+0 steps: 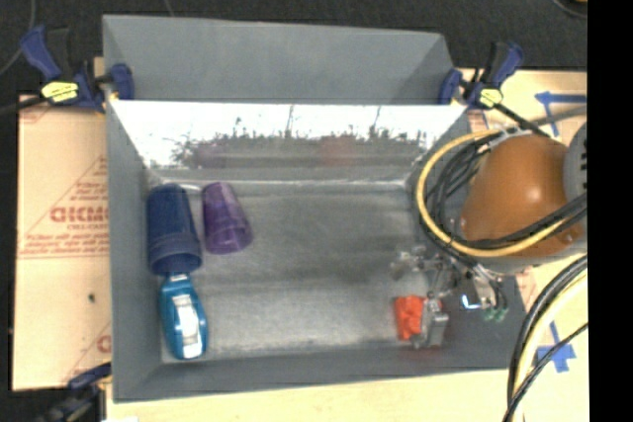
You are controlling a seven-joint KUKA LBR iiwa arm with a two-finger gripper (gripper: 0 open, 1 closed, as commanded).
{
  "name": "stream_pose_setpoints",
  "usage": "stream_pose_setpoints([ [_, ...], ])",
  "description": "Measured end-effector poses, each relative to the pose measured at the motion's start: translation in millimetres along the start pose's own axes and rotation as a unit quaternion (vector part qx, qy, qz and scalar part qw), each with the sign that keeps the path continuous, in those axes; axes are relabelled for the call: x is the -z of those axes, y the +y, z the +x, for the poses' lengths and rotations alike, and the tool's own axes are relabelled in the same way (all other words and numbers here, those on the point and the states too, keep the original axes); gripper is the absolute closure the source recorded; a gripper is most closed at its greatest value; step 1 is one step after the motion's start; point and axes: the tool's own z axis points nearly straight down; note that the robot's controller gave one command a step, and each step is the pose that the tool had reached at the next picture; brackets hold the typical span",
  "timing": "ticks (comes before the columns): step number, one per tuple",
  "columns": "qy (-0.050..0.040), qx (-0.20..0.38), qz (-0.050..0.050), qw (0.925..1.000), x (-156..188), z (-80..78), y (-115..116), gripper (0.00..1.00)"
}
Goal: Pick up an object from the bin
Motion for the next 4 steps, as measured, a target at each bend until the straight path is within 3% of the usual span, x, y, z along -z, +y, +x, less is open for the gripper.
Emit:
stream_pose_setpoints([
  [1, -0.0028, 0.016, 0.000, 0.9999, -53.1, -11.6, 7.2, 0.00],
  [2, -0.0053, -0.033, -0.001, 0.9994, -60.6, -5.6, -30.1, 0.00],
  [3, -0.0058, -0.042, 0.000, 0.9991, -62.1, -4.8, -36.8, 0.00],
  [4, -0.0072, 0.067, 0.001, 0.9977, -66.0, -32.4, -62.0, 1.00],
])
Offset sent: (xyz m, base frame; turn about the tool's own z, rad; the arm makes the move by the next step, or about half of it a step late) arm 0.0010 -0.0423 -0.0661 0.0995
